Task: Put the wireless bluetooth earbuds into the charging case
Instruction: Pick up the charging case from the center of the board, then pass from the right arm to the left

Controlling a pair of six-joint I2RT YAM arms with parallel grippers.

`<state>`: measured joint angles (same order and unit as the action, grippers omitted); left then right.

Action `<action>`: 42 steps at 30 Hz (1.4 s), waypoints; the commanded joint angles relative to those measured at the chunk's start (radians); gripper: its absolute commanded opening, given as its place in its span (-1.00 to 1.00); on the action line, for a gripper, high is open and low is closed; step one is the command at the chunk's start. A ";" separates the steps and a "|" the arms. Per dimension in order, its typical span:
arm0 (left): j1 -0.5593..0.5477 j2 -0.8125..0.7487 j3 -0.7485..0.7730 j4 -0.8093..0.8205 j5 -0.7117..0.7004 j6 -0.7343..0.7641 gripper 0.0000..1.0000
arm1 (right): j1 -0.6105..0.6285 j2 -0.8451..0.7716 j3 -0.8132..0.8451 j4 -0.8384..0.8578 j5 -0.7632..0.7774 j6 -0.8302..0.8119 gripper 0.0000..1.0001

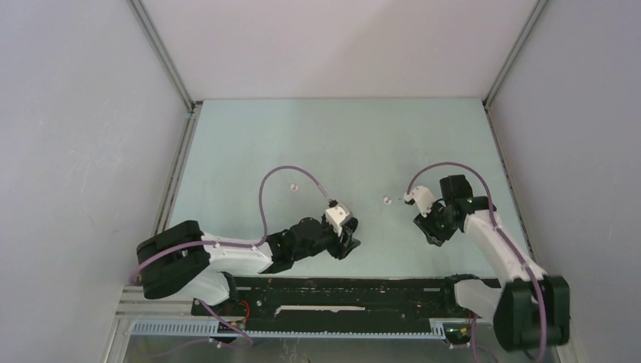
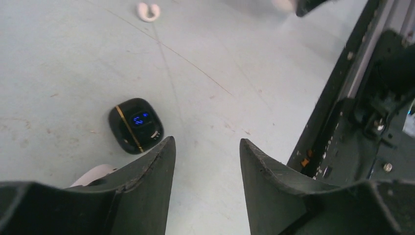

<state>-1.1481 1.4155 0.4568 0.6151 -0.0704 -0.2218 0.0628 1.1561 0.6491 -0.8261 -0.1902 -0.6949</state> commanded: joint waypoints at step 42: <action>0.021 0.311 0.495 -0.063 0.322 -0.552 -0.15 | 0.469 -0.528 0.017 0.068 -0.111 0.015 -0.37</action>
<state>-1.1236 1.7126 0.9039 0.5613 0.2176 -0.7616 0.5362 0.6384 0.6498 -0.8047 -0.3099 -0.6949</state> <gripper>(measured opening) 0.463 0.445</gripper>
